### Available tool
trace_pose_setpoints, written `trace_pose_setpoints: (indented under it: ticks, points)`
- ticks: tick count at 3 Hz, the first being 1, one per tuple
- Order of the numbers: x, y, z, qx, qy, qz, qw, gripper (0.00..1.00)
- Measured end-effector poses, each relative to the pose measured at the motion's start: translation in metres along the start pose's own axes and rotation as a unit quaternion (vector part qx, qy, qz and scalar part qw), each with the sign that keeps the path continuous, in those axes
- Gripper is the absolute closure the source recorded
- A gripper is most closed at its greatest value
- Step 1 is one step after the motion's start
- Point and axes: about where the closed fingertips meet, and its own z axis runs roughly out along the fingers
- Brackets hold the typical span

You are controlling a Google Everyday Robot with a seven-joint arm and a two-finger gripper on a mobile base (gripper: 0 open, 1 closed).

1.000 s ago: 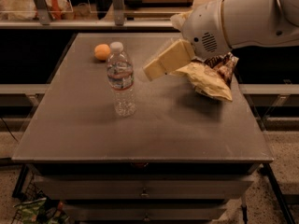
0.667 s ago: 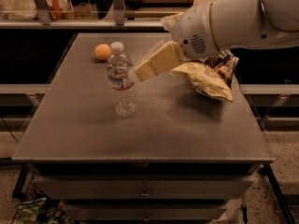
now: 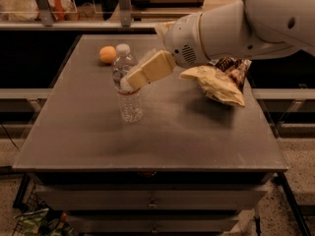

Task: Pick water bottle

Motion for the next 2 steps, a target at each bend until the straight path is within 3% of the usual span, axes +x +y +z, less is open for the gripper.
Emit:
trace_pose_setpoints:
  ticks: [2]
  points:
    - [0.014, 0.000, 0.026, -0.006, -0.002, 0.010, 0.9999, 0.00]
